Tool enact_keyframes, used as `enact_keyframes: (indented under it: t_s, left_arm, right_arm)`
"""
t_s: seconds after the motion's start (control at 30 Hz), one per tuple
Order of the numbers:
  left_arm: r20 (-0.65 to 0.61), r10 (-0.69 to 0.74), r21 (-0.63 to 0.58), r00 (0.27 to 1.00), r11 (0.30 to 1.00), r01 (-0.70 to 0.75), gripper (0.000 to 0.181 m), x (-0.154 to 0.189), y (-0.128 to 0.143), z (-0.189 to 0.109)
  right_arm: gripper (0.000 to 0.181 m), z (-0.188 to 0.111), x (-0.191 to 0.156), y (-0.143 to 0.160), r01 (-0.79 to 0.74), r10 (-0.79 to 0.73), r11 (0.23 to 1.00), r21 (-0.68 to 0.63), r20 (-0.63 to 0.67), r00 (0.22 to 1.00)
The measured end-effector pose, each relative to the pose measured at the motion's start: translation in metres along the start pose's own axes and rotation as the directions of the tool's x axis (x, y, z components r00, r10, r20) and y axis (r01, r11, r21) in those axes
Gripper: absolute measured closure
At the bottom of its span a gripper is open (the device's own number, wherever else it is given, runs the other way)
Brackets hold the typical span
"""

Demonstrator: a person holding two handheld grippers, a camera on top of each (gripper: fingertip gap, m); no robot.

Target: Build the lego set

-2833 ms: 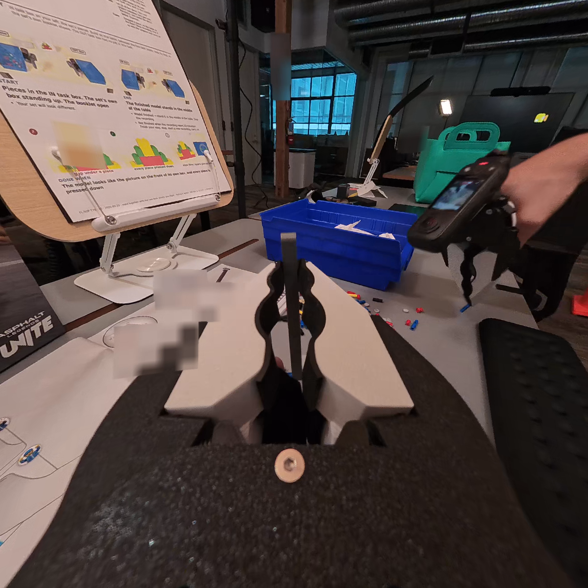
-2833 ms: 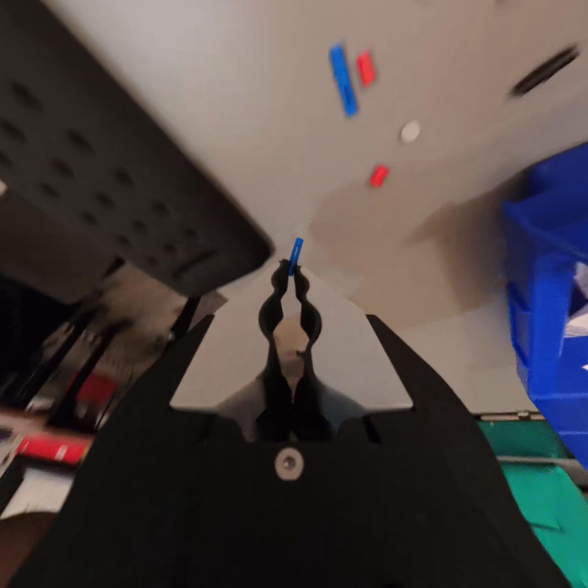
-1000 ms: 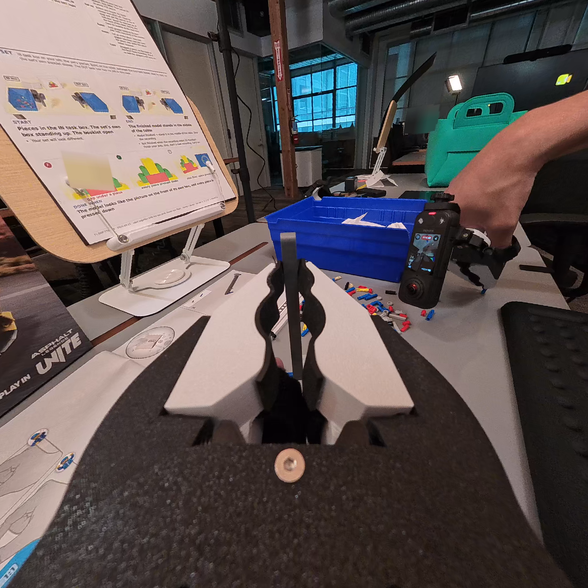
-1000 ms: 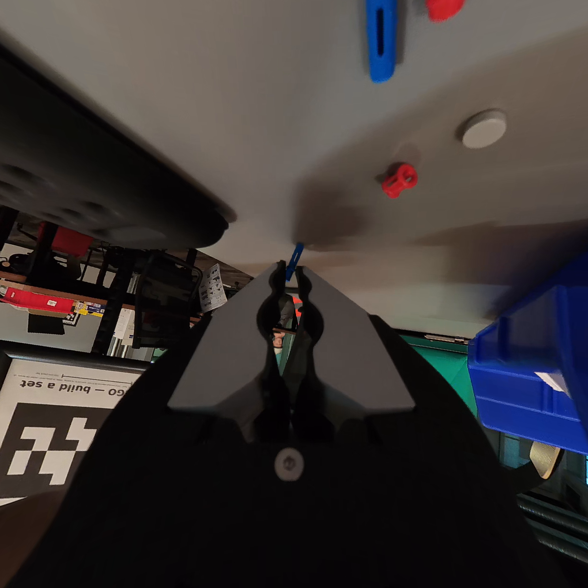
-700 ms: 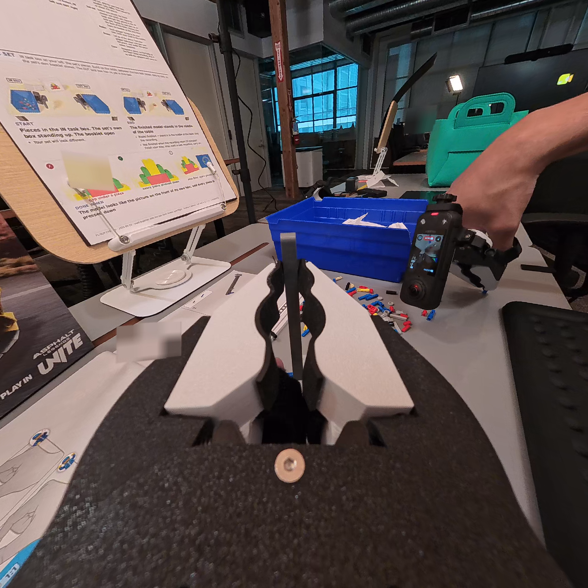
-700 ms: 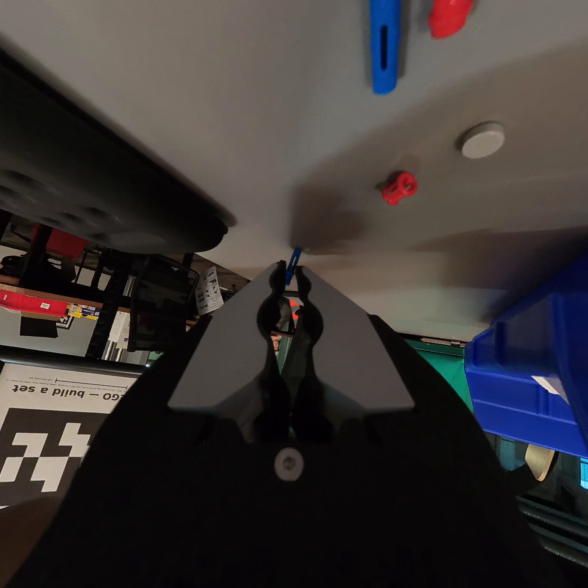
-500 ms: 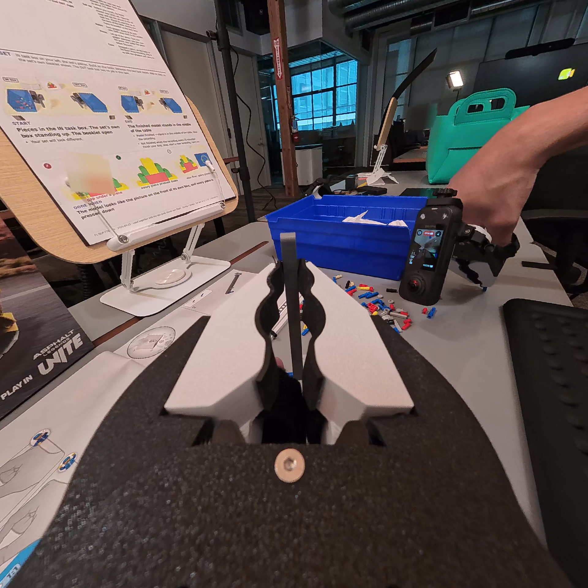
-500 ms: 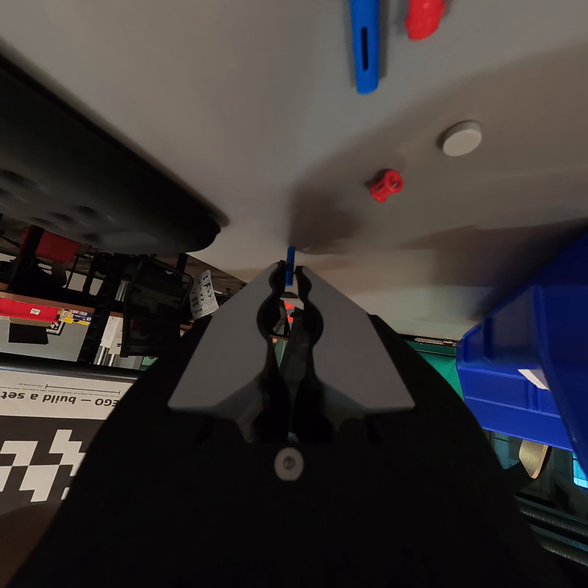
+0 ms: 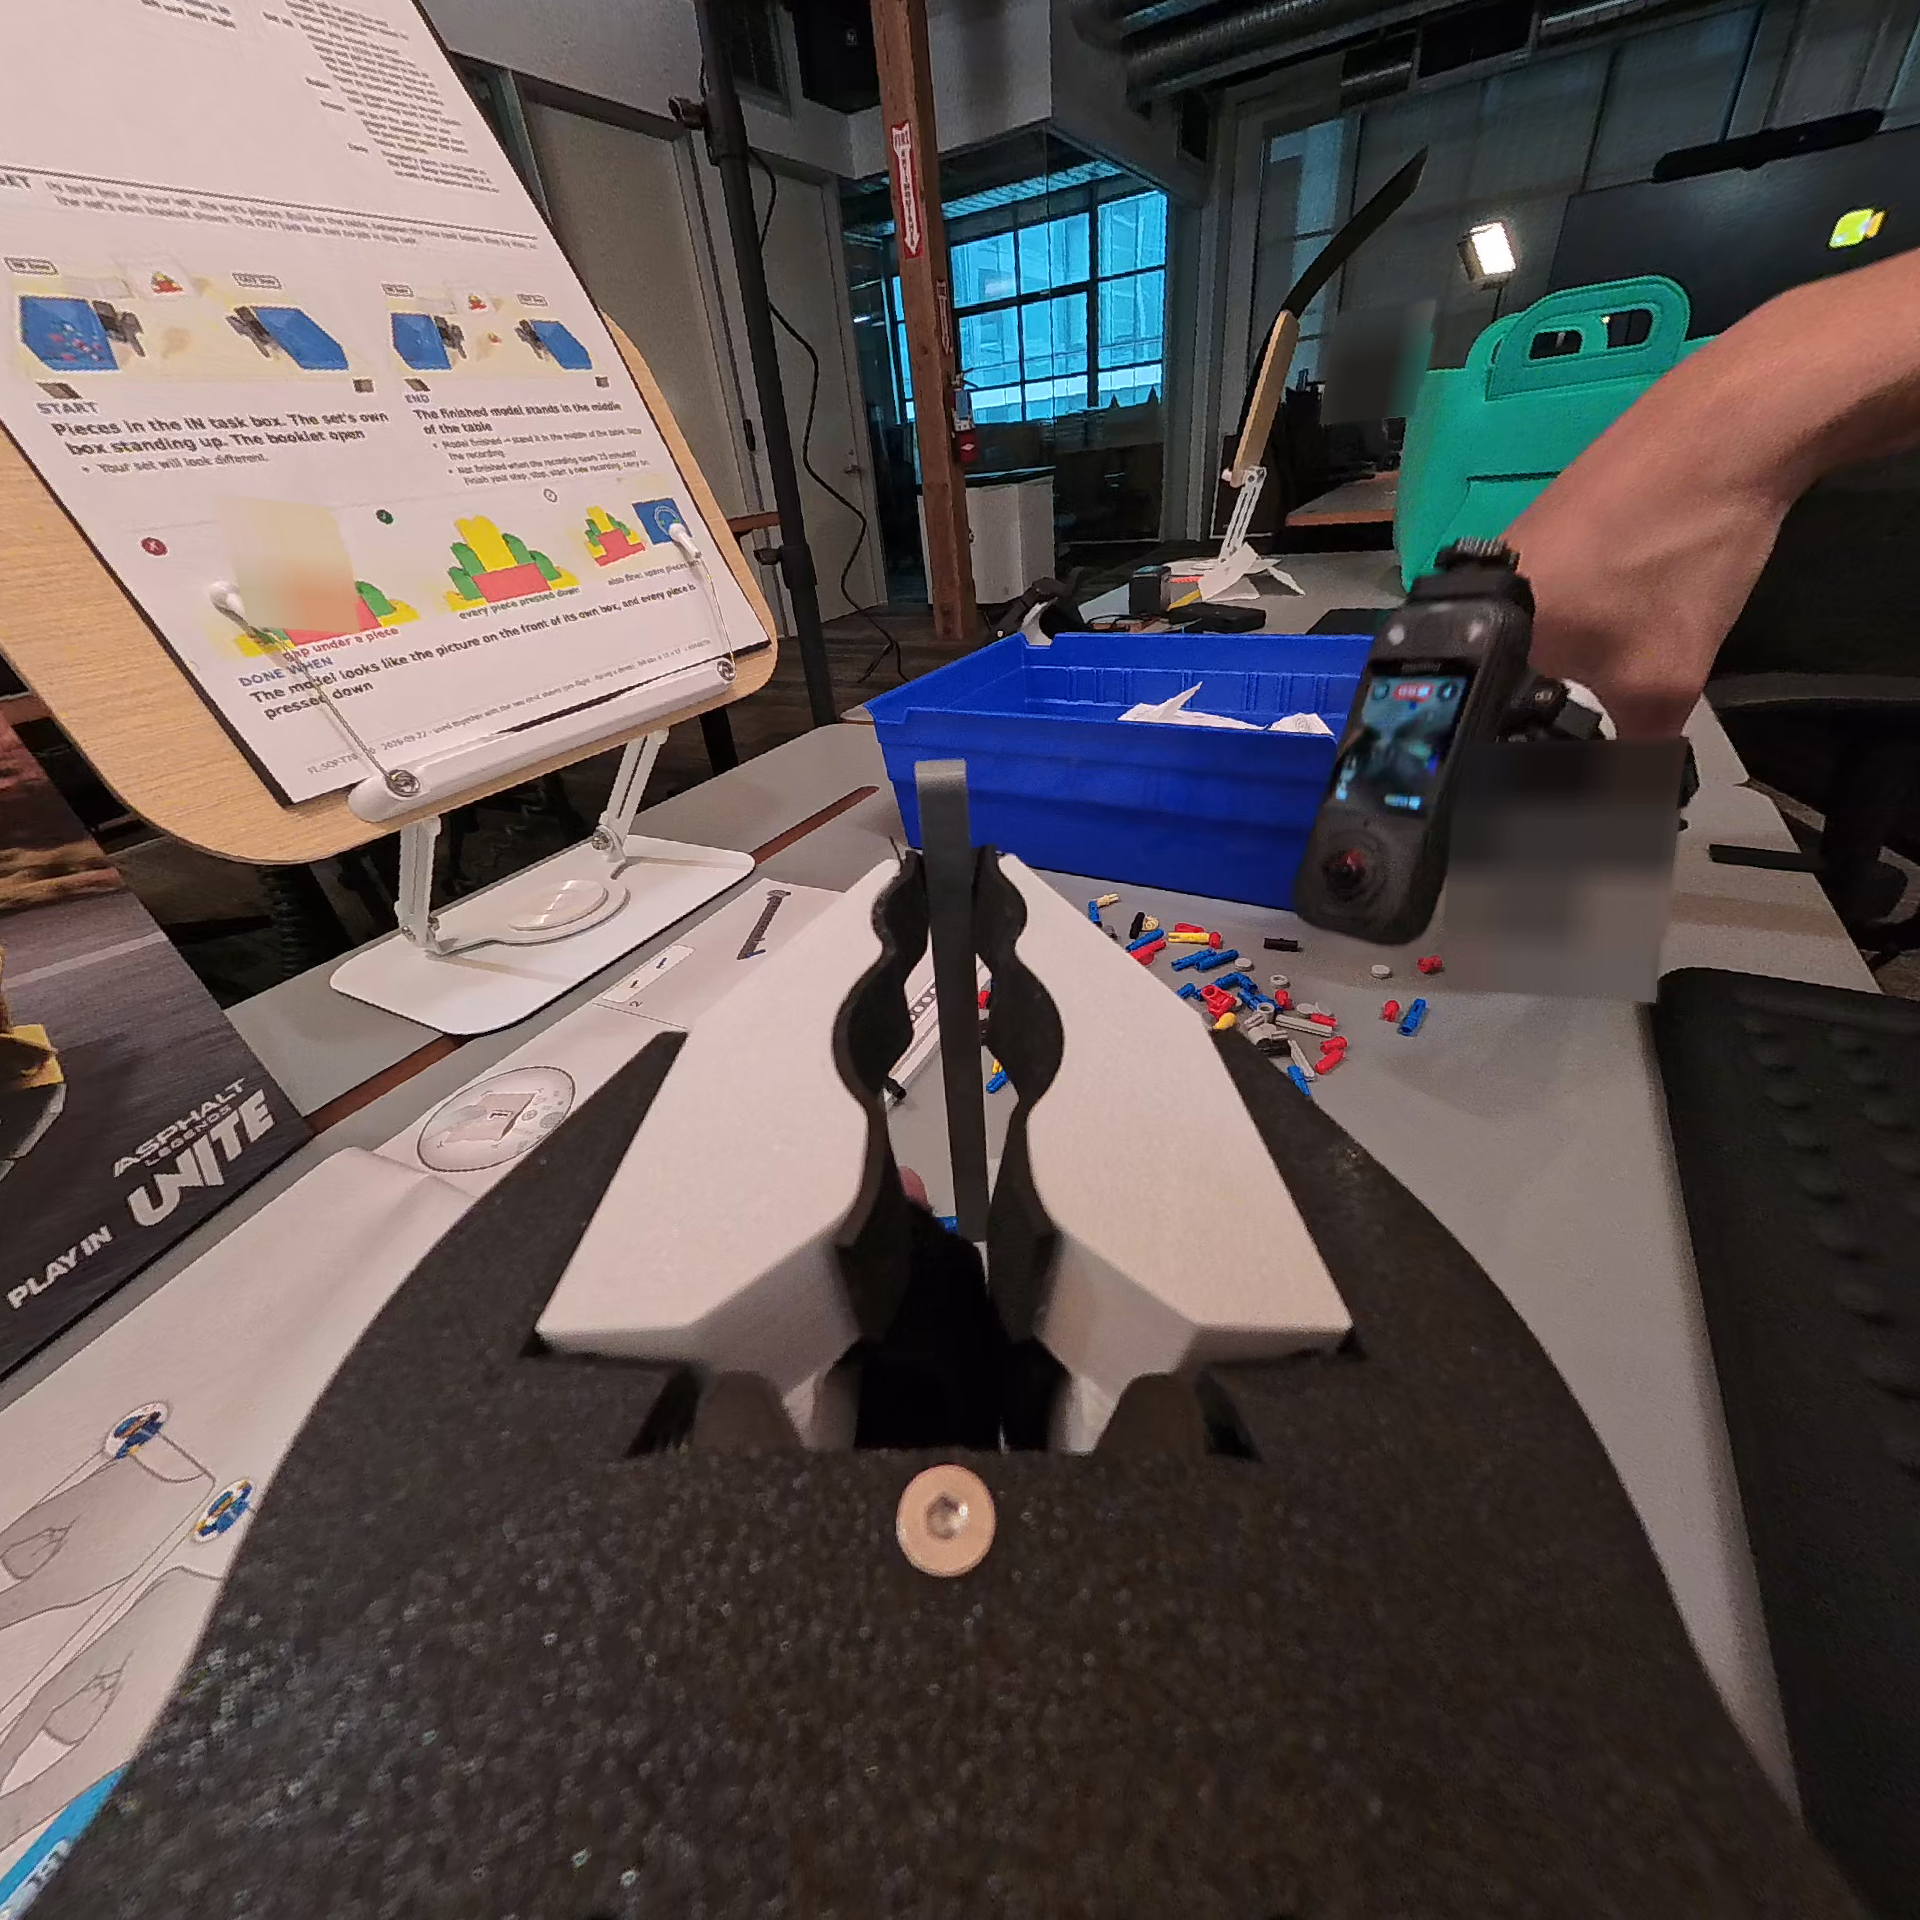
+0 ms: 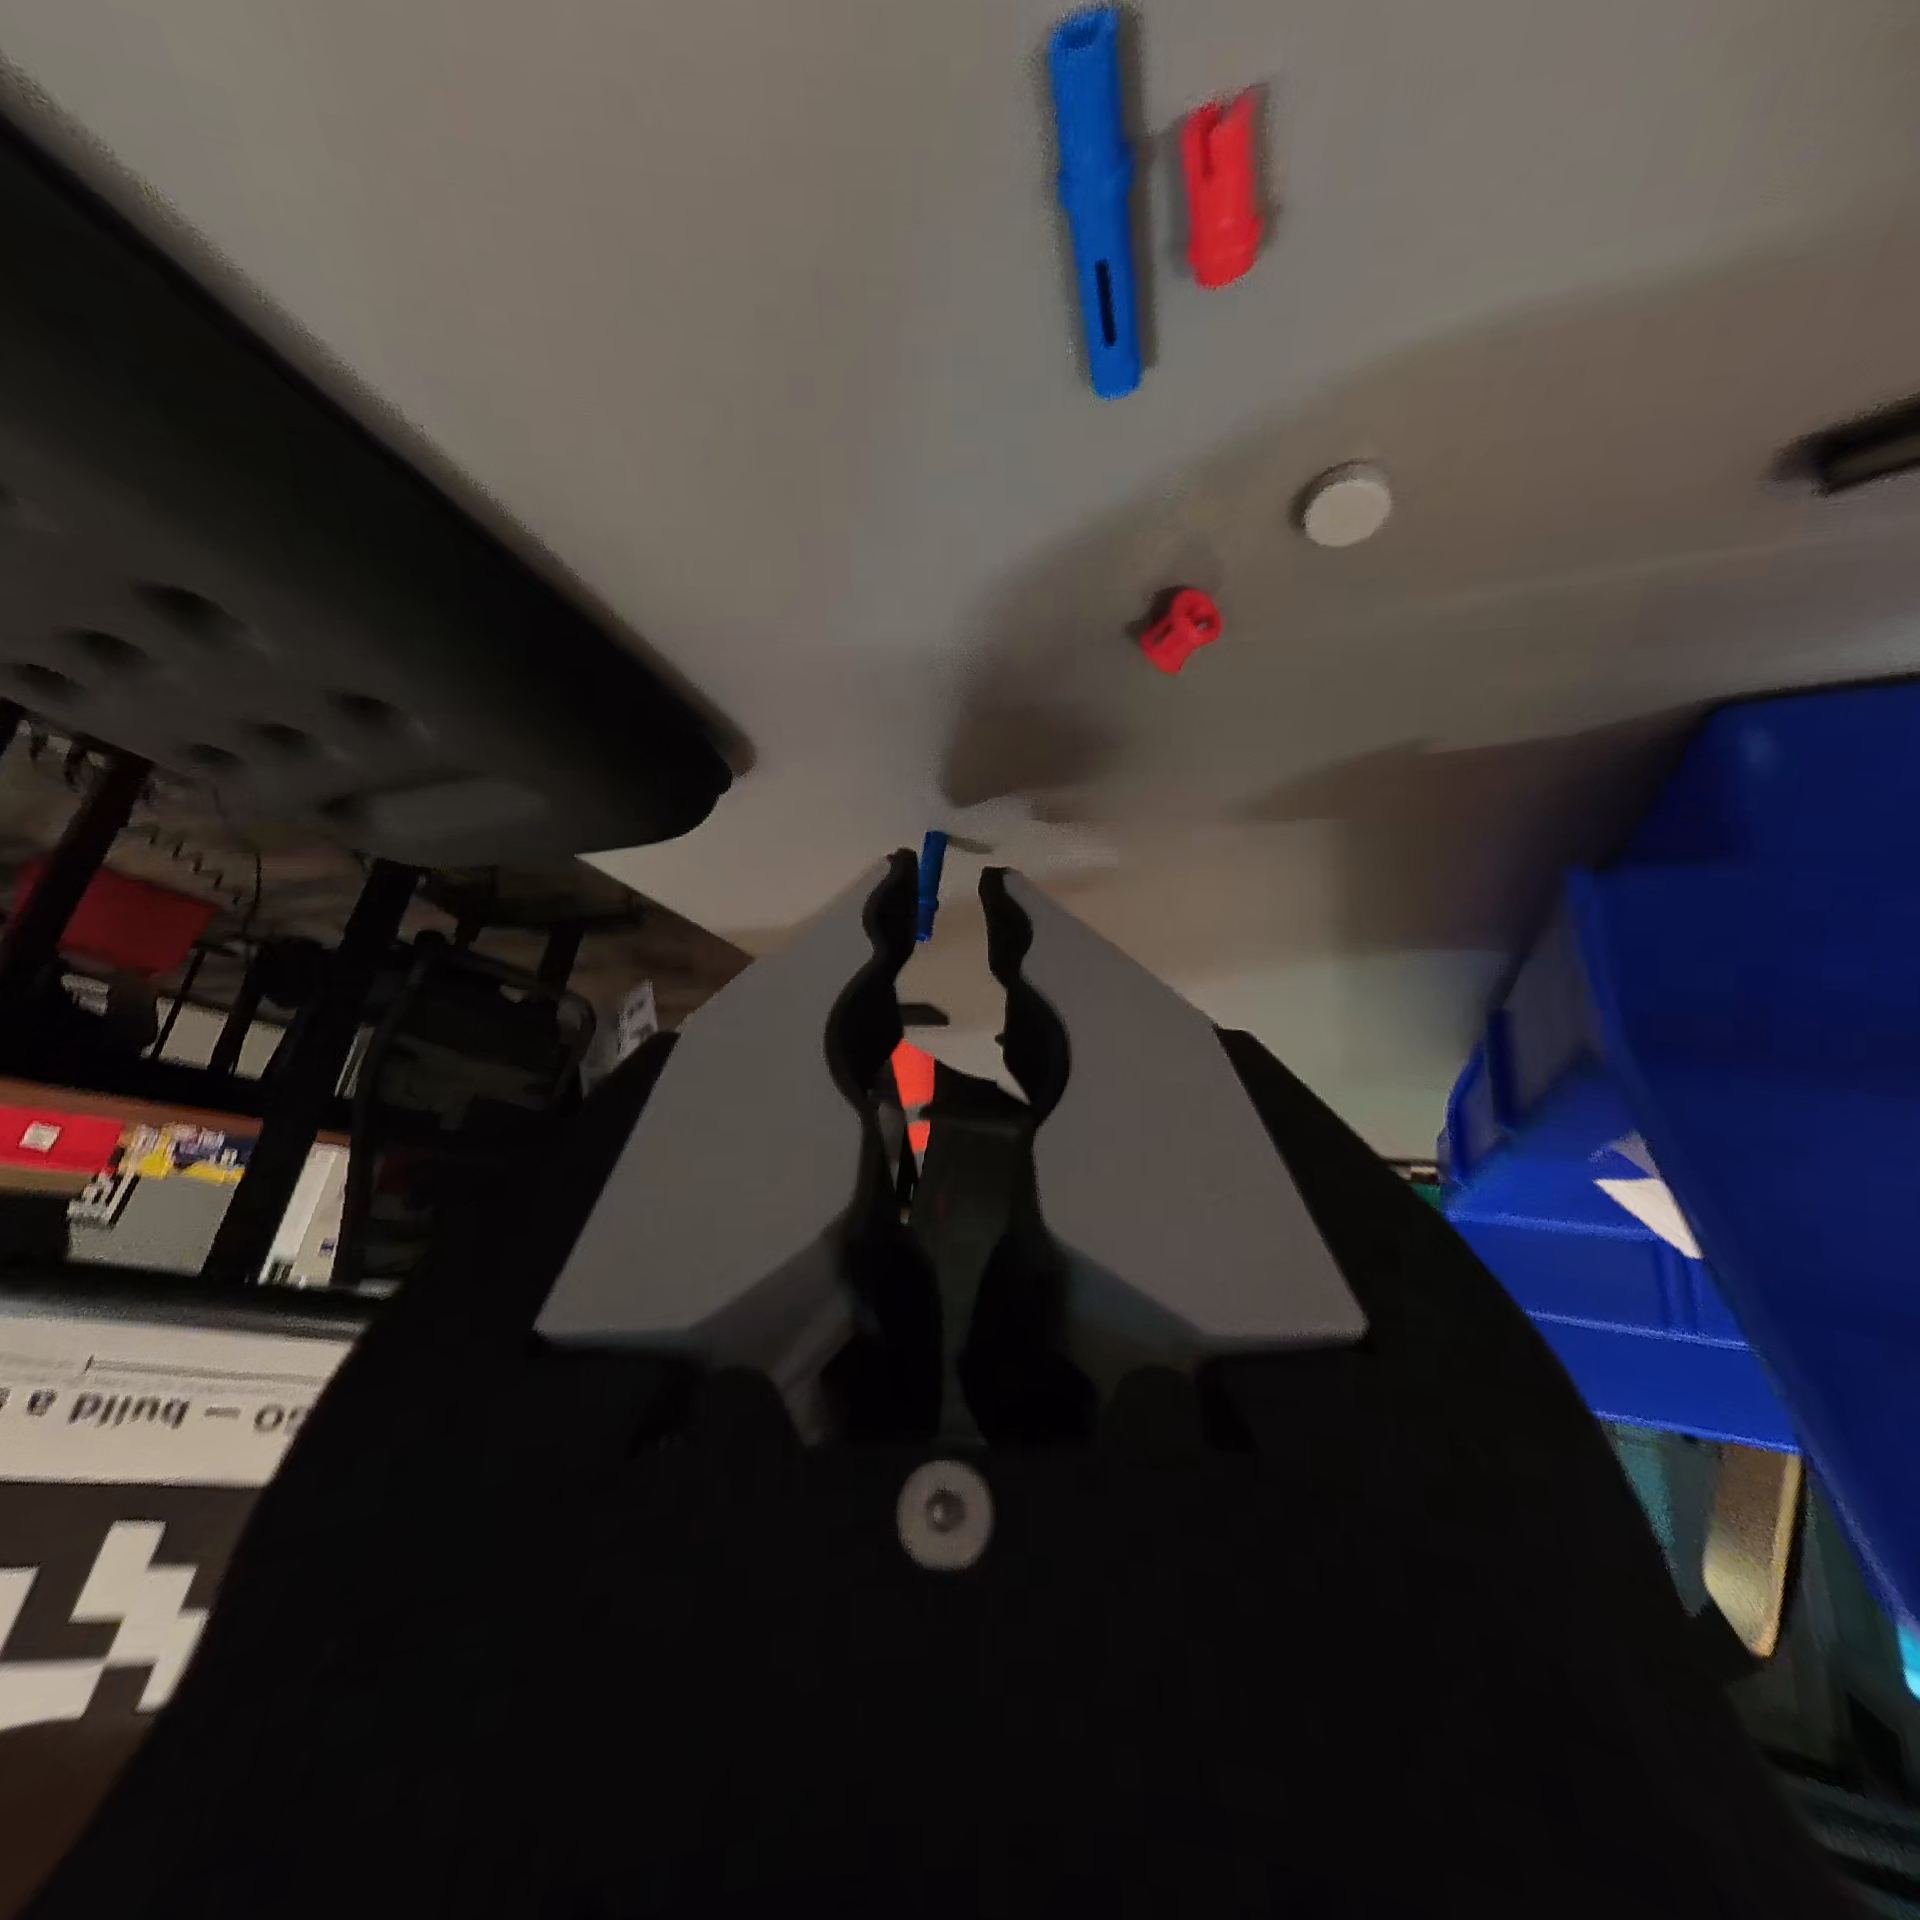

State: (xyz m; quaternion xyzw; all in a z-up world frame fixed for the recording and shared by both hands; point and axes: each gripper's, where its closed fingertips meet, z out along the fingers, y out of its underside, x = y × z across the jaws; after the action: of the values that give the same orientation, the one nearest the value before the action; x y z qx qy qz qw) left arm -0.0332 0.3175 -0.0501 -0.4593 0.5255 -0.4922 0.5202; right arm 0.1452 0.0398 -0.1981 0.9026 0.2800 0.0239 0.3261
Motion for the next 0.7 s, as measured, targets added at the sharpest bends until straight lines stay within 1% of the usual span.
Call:
enact_keyframes:
  t_s: [0.07,0.1,0.13,0.17,0.2,0.23,0.3,0.37,0.43,0.5,0.53,0.6,0.63,0.67,0.7]
  left_arm:
    - [0.001,-0.002,0.0,1.0,1.0,0.002,0.175,0.0,0.0,0.0]
    - [0.001,-0.002,-0.001,1.0,1.0,0.002,0.175,0.0,0.001,0.0]
    - [0.001,-0.001,-0.004,1.0,1.0,0.001,0.175,-0.001,0.001,0.0]
    - [0.004,0.002,-0.006,1.0,1.0,-0.002,0.175,-0.001,0.002,0.0]
    - [0.007,0.003,-0.006,1.0,1.0,-0.003,0.175,-0.002,0.002,0.0]
    - [0.008,-0.006,-0.003,1.0,1.0,0.006,0.175,-0.003,0.001,-0.001]
    - [0.004,-0.049,0.001,0.999,0.999,0.049,0.175,-0.004,0.0,-0.001]
    - [-0.007,-0.091,0.012,0.996,0.996,0.091,0.175,-0.005,-0.003,-0.003]
    - [-0.015,-0.117,0.025,0.993,0.993,0.117,0.175,-0.006,-0.006,-0.005]
    - [-0.019,-0.129,0.035,0.991,0.991,0.129,0.175,-0.007,-0.009,-0.007]
    - [-0.017,-0.128,0.036,0.992,0.991,0.128,0.175,-0.008,-0.009,-0.008]
    - [-0.009,-0.116,0.031,0.993,0.993,0.116,0.175,-0.01,-0.009,-0.01]
    - [-0.005,-0.109,0.031,0.994,0.994,0.109,0.175,-0.011,-0.01,-0.011]
    - [-0.002,-0.103,0.032,0.995,0.994,0.103,0.175,-0.011,-0.01,-0.011]
    - [-0.001,-0.102,0.031,0.995,0.994,0.102,0.175,-0.012,-0.01,-0.011]
  right_arm:
    - [0.168,-0.014,0.001,-0.004,-0.015,0.018,0.995,0.103,-0.022,1.0]
    - [0.168,-0.025,0.001,-0.006,-0.033,0.039,0.984,0.176,-0.031,0.999]
    - [0.168,-0.038,0.001,-0.008,-0.058,0.071,0.962,0.267,-0.041,0.997]
    - [0.168,-0.052,0.0,-0.01,-0.085,0.106,0.924,0.373,-0.038,0.994]
    - [0.167,-0.068,-0.003,-0.014,-0.109,0.137,0.864,0.492,-0.021,0.99]
    - [0.166,-0.083,-0.008,-0.018,-0.131,0.161,0.784,0.607,0.005,0.987]
    - [0.159,-0.108,-0.011,-0.02,-0.15,0.215,0.594,0.79,0.023,0.976]
    - [0.156,-0.125,-0.019,-0.019,-0.172,0.245,0.384,0.907,0.08,0.966]
    - [0.153,-0.14,-0.024,-0.013,-0.196,0.278,0.141,0.97,0.151,0.949]
    - [0.149,-0.152,-0.033,-0.004,-0.201,0.251,-0.094,0.975,0.219,0.943]
    - [0.14,-0.155,-0.033,0.002,-0.201,0.268,-0.19,0.961,0.248,0.931]
    - [0.114,-0.153,-0.038,0.012,-0.201,0.263,-0.327,0.923,0.294,0.919]
    - [0.102,-0.149,-0.038,0.016,-0.188,0.276,-0.367,0.911,0.299,0.913]
    - [0.092,-0.141,-0.035,0.019,-0.184,0.318,-0.371,0.91,0.311,0.896]
    - [0.09,-0.131,-0.034,0.021,-0.188,0.345,-0.351,0.917,0.314,0.885]
